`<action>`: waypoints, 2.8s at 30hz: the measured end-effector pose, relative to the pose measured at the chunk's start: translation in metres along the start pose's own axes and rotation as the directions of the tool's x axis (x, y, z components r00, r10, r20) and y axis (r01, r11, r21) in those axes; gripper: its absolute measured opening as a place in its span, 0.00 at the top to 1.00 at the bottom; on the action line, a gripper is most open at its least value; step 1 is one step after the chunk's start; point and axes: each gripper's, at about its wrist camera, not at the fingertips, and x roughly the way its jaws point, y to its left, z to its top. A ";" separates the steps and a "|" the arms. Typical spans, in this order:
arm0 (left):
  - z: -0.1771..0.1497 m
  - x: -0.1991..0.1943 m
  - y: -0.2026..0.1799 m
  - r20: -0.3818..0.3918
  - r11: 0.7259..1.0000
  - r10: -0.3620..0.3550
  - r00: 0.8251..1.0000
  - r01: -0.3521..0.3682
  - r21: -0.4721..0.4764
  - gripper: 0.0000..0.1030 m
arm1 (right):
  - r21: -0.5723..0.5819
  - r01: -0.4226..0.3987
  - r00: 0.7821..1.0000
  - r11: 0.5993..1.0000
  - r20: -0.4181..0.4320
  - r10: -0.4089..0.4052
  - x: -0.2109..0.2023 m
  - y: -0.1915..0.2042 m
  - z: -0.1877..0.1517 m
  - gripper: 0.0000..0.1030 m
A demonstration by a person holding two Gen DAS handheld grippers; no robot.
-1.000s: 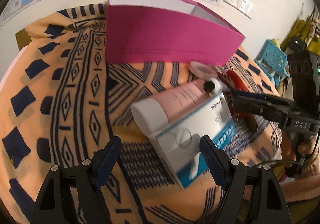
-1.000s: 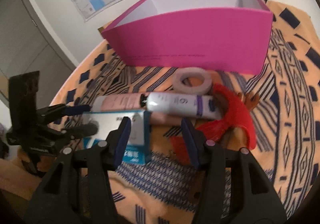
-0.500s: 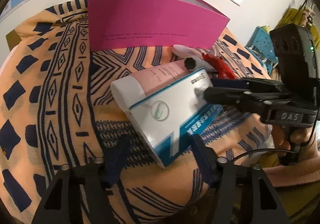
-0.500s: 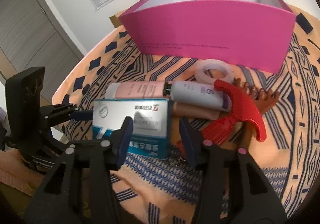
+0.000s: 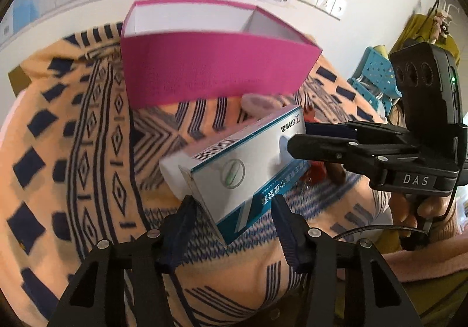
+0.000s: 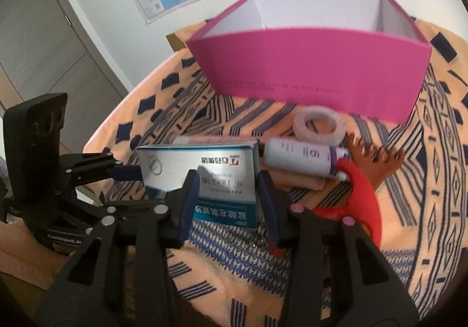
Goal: Organize rigid objects
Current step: 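Carry the white-and-teal box with the left gripper into the magenta box, then open the left gripper to release the box and withdraw, then grasp the red T-handled object by its stem with the right gripper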
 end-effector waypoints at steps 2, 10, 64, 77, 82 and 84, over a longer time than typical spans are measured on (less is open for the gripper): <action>0.008 -0.004 0.000 0.020 1.000 0.005 1.000 -0.006 0.008 0.48 | -0.003 0.000 1.000 1.000 0.022 0.000 -0.006 0.001 0.006 0.57; 0.060 -0.023 0.006 0.133 0.998 0.050 0.990 -0.055 0.039 0.48 | -0.040 0.007 0.994 0.999 0.107 -0.003 -0.023 0.005 0.044 0.57; 0.146 0.010 0.053 0.227 0.994 0.109 0.968 -0.099 -0.052 0.29 | 0.084 0.039 0.982 0.996 0.183 -0.054 0.003 -0.062 0.132 0.53; 0.091 0.006 0.006 0.186 0.999 -0.029 0.982 0.025 0.027 0.28 | 0.065 0.041 0.981 0.997 0.189 -0.053 -0.039 -0.055 0.082 0.50; 0.074 0.020 -0.018 0.131 0.994 -0.078 0.988 0.067 0.083 0.28 | 0.120 0.087 0.987 0.989 0.125 -0.102 -0.041 -0.067 0.044 0.50; 0.067 0.027 -0.027 0.101 0.990 -0.108 0.989 0.098 0.100 0.28 | 0.144 0.096 0.989 0.985 0.096 -0.110 -0.040 -0.073 0.030 0.50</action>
